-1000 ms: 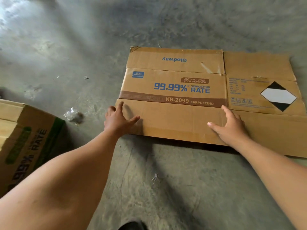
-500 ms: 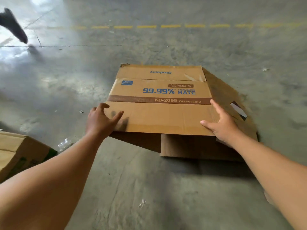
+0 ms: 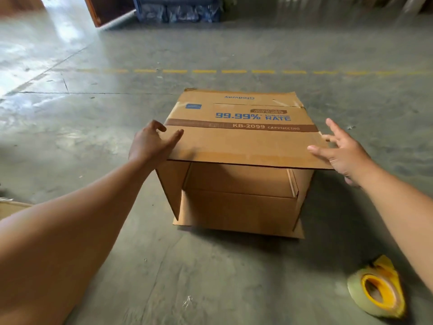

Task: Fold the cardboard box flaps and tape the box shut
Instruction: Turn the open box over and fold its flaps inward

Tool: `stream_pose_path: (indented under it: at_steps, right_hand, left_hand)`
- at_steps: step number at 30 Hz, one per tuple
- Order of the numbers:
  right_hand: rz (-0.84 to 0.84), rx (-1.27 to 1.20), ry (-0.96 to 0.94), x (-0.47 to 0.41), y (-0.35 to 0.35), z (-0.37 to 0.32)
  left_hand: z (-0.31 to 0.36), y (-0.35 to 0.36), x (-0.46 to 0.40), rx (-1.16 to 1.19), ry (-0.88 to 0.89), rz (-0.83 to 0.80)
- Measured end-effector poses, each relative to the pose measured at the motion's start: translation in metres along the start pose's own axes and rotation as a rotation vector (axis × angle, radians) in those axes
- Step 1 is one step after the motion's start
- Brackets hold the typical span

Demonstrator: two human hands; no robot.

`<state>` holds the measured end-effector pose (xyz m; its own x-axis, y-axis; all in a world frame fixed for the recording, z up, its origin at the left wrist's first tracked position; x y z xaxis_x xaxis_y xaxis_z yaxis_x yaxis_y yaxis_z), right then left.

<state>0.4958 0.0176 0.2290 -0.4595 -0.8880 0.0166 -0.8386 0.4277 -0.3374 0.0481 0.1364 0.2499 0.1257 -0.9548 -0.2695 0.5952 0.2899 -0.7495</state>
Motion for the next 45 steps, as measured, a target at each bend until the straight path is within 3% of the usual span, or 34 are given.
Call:
stream_pose_path:
  at_steps: [8,16,21,26,29,34,45]
  right_hand:
    - [-0.058,0.05,0.007,0.012,0.001,0.03]
    - [0.053,0.352,-0.135,0.038,0.007,0.031]
    - [0.152,0.335,-0.188,0.064,0.009,0.04]
    - [0.338,0.201,-0.052,0.08,0.012,0.07]
    - [0.324,0.193,-0.003,0.09,0.028,0.085]
    - [0.325,0.317,0.131,0.092,0.045,0.108]
    - [0.476,0.168,0.028,0.099,0.039,0.099]
  left_hand:
    - [-0.016,0.019,0.02,0.126,0.019,-0.035]
    - [-0.042,0.03,0.054,0.166,0.169,-0.133]
    - [-0.052,0.031,0.068,0.201,0.164,-0.077]
    - [-0.064,0.036,0.081,0.431,0.088,-0.048]
    - [-0.067,0.046,0.1,0.55,0.014,-0.073]
    - [-0.065,0.054,0.111,0.522,0.015,0.025]
    - [-0.086,0.071,0.106,0.484,0.09,0.097]
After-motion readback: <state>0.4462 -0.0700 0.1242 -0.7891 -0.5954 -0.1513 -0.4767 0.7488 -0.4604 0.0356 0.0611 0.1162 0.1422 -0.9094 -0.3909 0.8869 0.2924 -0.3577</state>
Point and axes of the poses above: each hand's wrist, its own x-axis away from the middle knuckle, its own y-axis out of the palm, z = x × y, the point moved 8 cm from there along -x, towards the middle knuckle, and after that the axes turned 6 degrees about z, right-handed, at the moved point
